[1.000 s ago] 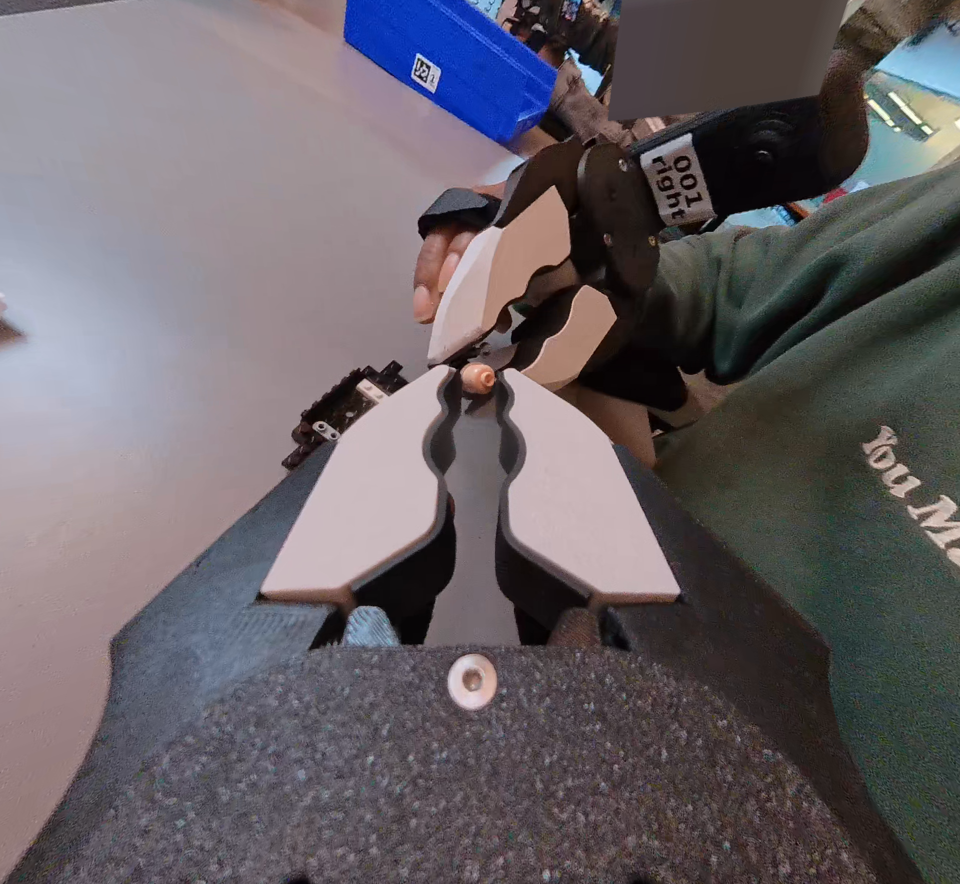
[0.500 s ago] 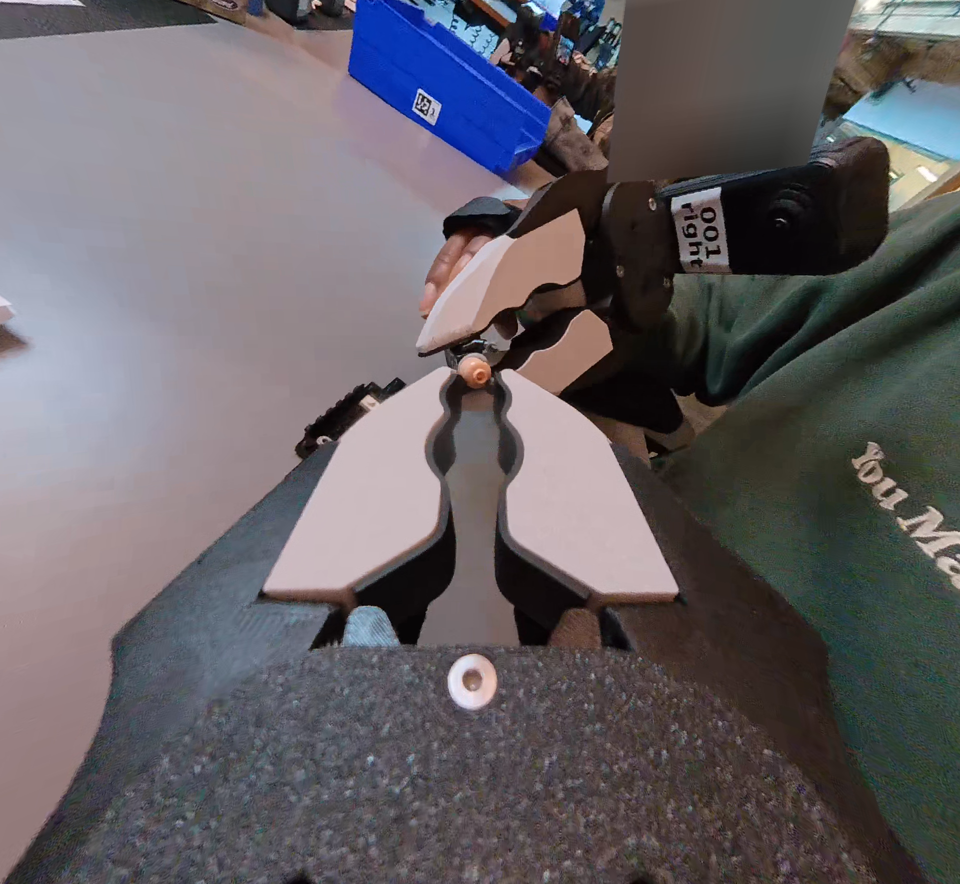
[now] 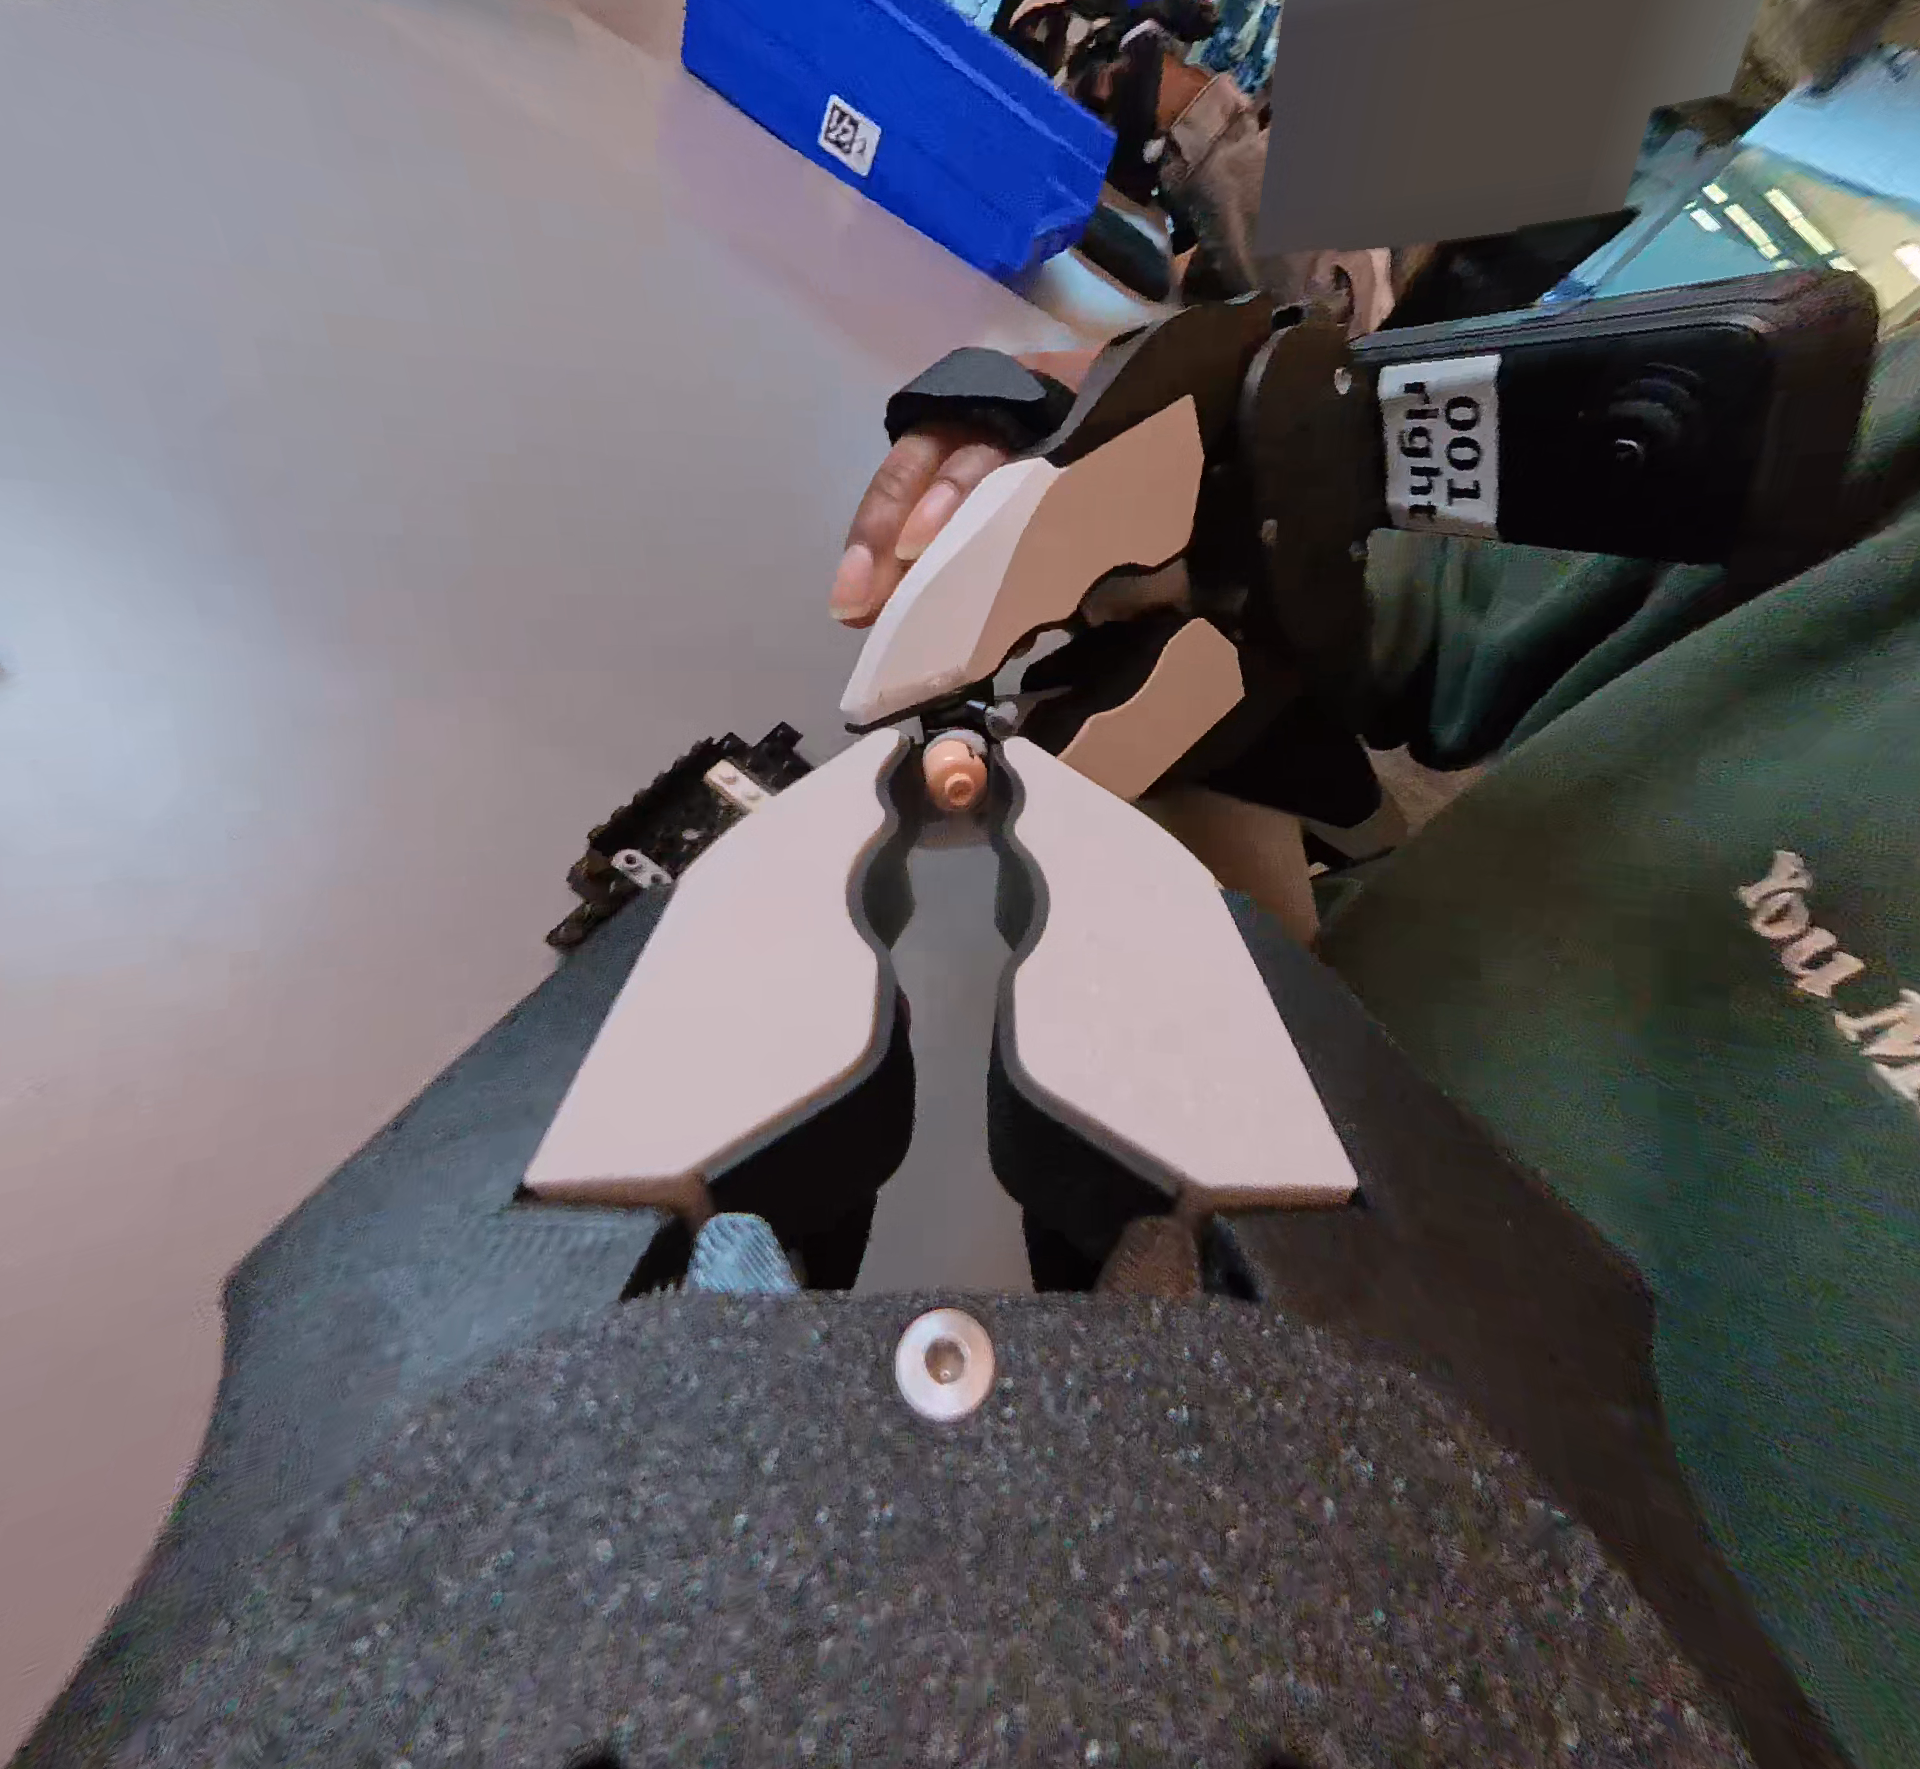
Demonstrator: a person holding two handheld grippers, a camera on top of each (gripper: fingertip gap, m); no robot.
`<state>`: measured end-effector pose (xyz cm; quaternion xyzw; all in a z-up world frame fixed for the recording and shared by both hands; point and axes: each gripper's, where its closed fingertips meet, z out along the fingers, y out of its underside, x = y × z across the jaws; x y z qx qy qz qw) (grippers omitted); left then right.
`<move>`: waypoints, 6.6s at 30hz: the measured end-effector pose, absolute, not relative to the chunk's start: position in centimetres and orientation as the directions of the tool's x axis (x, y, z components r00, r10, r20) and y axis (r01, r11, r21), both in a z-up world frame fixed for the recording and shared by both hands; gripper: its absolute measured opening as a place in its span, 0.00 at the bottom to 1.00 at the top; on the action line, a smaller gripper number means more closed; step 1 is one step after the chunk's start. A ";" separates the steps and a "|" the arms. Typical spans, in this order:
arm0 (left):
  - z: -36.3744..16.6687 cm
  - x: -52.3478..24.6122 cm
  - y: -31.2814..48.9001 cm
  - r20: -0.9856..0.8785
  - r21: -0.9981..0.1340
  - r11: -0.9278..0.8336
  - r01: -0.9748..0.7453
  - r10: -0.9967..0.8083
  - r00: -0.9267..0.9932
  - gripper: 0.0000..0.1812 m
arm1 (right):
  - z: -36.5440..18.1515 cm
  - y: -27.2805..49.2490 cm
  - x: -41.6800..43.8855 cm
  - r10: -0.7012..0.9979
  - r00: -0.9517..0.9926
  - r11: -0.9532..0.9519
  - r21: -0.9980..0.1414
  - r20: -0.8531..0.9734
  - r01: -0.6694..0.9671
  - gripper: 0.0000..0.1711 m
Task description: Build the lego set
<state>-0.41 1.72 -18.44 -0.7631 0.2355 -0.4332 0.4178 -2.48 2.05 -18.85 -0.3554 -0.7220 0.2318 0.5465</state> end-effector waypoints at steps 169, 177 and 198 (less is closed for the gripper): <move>-19.6 0.1 0.8 -0.187 -0.866 -0.126 -0.484 -0.816 0.547 0.07 | -19.6 0.8 -0.4 0.897 -0.366 0.378 -0.861 0.249 0.339 0.05; -18.2 0.1 1.0 -0.130 -0.905 -0.142 -0.401 -0.806 0.578 0.07 | -18.9 2.6 0.7 0.915 -0.348 0.333 -0.871 0.205 0.362 0.05; -24.5 -1.3 -0.2 0.156 -0.807 -0.398 -0.436 -0.856 0.492 0.23 | -20.5 2.8 -0.6 0.941 -0.325 0.205 -0.923 0.094 0.327 0.05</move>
